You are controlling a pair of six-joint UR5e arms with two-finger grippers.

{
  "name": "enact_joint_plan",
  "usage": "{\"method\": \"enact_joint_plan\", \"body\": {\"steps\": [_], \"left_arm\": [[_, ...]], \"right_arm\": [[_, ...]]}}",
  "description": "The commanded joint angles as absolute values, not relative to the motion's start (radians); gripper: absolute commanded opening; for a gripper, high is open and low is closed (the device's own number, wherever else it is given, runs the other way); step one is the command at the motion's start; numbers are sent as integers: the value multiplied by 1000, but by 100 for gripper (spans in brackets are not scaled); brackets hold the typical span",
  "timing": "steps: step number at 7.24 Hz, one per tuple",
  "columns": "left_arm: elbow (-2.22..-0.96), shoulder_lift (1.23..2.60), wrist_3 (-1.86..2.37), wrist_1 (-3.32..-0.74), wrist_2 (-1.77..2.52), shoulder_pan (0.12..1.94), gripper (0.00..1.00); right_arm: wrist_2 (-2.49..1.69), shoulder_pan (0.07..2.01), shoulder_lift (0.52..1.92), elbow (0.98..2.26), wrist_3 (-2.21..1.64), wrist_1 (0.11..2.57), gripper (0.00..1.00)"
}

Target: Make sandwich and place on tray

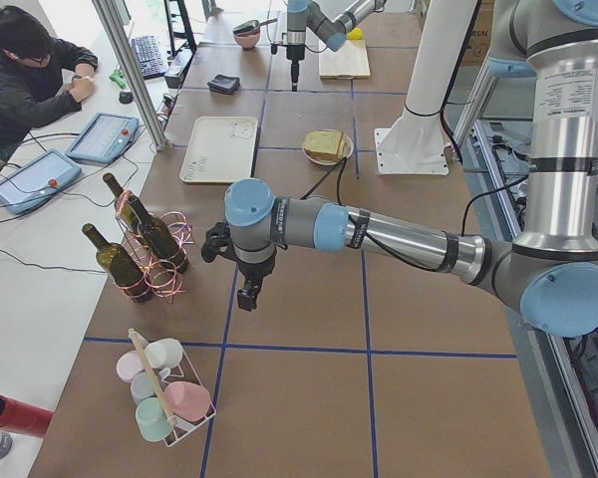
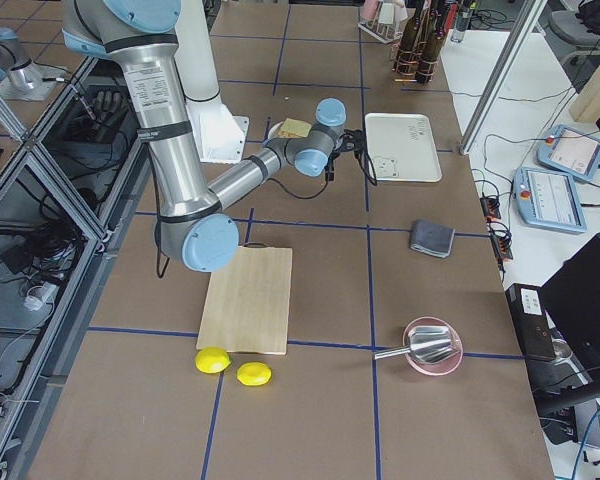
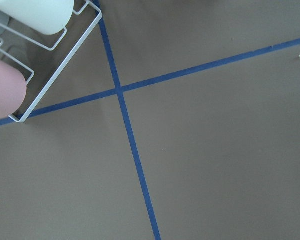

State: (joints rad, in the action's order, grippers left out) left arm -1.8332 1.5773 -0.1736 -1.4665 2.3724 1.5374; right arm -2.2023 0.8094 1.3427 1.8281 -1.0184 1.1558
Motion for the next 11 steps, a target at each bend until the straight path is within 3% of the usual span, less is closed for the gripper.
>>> {"method": "enact_joint_plan", "body": {"steps": [1,4,7,11], "left_arm": [[-1833,1635,-164,-1555,2376,1537,100],[-1870,1629,-69,-1679,2456,1481,100],[-1954,1617,273,-1863,2448,1242,100],[-1960,1679,964,-2175,2257,872,100]], "right_arm": [[-2294,996,1519,1885,-670,1223,100],[-2330,1219,1730,1887,-251,1238,100],[-2414,1388,1874,1890,-127,1244,100],[-2399,1439,1946,1888,-22,1267,100]]}}
